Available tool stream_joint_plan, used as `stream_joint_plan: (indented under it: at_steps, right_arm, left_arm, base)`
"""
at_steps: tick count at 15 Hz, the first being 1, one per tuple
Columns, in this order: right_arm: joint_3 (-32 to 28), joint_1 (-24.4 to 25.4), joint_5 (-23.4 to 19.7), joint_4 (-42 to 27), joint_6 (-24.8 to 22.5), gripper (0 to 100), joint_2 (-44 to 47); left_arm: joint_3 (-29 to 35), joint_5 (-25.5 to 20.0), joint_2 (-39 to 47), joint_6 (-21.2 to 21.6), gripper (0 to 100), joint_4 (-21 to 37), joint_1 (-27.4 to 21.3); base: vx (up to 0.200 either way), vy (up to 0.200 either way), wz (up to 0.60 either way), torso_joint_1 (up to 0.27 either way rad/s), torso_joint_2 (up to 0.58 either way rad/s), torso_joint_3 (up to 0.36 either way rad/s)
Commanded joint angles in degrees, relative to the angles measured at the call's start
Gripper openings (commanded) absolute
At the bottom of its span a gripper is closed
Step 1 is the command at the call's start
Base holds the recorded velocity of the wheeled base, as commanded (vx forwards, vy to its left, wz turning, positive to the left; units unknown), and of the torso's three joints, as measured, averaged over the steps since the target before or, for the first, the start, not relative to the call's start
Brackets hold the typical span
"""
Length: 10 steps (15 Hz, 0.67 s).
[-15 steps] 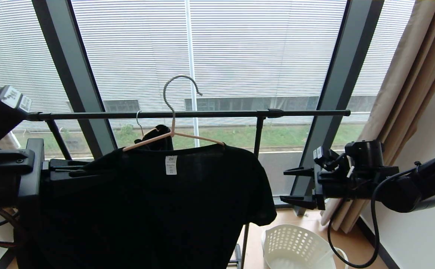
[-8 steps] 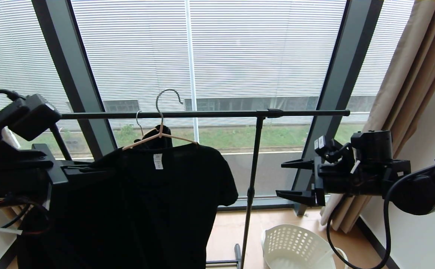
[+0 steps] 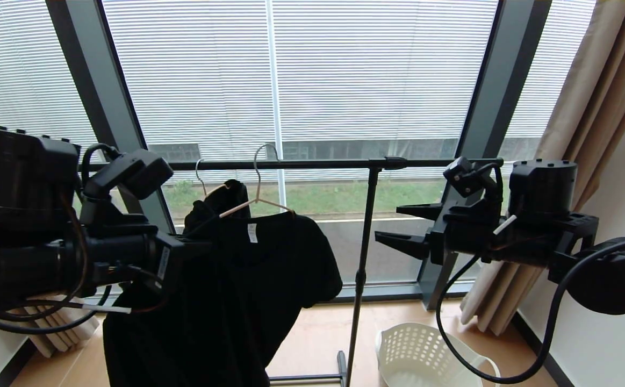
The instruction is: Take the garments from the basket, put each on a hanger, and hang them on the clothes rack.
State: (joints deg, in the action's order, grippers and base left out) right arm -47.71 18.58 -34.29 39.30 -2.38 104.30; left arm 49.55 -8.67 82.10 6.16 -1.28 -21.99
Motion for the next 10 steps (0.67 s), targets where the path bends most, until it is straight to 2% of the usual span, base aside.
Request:
stream_joint_plan:
  at_steps: [1,4,10]
  right_arm:
    - [-0.6,0.7,0.3,0.1,0.3,100,-1.1]
    - [-0.6,0.7,0.3,0.1,0.3,100,-1.1]
    - [-0.6,0.7,0.4,0.1,0.3,100,-0.9]
  left_arm:
    - [-0.1,3.6,6.4,-2.8,0,-3.5,-2.6]
    - [-0.1,6.6,11.9,-5.9,0,-10.6,-3.1]
    - [0.7,6.7,17.0,-9.8,0,-17.8,-3.5]
  base:
    - [0.0,0.0,0.0,0.0,0.0,0.0]
    - [0.0,0.0,0.0,0.0,0.0,0.0]
    - [0.0,0.0,0.0,0.0,0.0,0.0]
